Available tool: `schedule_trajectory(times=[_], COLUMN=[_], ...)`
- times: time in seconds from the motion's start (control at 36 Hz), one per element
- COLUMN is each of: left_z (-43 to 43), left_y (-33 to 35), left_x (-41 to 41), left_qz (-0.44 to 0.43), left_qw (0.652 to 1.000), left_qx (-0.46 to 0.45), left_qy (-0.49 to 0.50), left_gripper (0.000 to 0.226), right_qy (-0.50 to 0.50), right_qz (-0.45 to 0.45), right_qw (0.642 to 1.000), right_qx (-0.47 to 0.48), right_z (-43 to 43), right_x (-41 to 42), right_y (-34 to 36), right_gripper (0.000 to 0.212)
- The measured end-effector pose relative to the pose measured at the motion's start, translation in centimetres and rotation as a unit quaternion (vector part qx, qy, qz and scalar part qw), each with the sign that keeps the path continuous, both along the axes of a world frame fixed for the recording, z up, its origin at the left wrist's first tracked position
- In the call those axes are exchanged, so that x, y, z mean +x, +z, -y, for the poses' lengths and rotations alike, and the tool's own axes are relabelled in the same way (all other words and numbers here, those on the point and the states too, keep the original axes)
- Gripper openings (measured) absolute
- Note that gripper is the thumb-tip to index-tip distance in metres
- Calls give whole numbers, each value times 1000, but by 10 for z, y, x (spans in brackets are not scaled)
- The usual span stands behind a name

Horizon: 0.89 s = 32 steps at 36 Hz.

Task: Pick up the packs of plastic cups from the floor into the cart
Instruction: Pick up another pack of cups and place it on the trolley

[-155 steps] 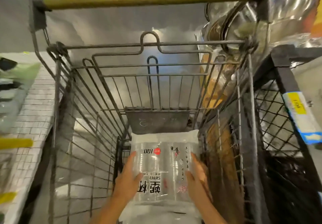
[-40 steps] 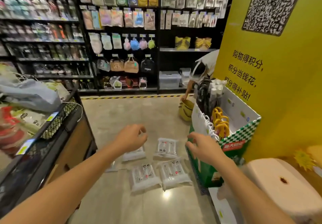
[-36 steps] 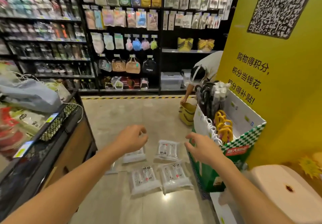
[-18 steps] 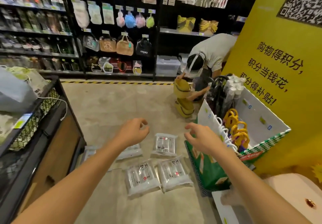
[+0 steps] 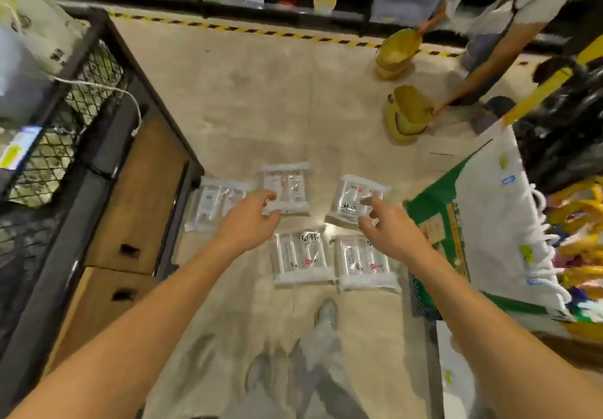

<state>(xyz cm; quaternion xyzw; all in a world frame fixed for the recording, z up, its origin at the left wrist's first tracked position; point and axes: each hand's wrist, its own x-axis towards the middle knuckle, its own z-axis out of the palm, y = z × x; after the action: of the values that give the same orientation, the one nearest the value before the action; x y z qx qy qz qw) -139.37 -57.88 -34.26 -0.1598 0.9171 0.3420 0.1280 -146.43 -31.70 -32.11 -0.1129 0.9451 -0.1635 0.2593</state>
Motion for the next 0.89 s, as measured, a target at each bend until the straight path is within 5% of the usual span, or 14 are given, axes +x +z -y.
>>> schedule_trajectory(times=[0.33, 0.58, 0.69, 0.78, 0.89], left_z=[-10, 7, 13, 9, 0], left_y=[-324, -583, -674, -721, -748], left_x=[-46, -68, -57, -40, -27], left_qz=[112, 147, 196, 225, 170], left_qw=[984, 983, 977, 966, 967], left_qx=[63, 56, 63, 109, 183], left_qy=[123, 95, 54, 59, 54], left_gripper=[50, 69, 88, 79, 88], right_qy=[-44, -29, -28, -37, -26], right_qz=[140, 172, 173, 207, 222], right_qw=[989, 985, 984, 977, 973], right_qx=[11, 15, 2, -22, -59], right_z=[-3, -5, -7, -5, -7], right_x=[-74, -89, -94, -95, -83], right_y=[-342, -600, -684, -728, -760], right_gripper=[51, 55, 66, 76, 87])
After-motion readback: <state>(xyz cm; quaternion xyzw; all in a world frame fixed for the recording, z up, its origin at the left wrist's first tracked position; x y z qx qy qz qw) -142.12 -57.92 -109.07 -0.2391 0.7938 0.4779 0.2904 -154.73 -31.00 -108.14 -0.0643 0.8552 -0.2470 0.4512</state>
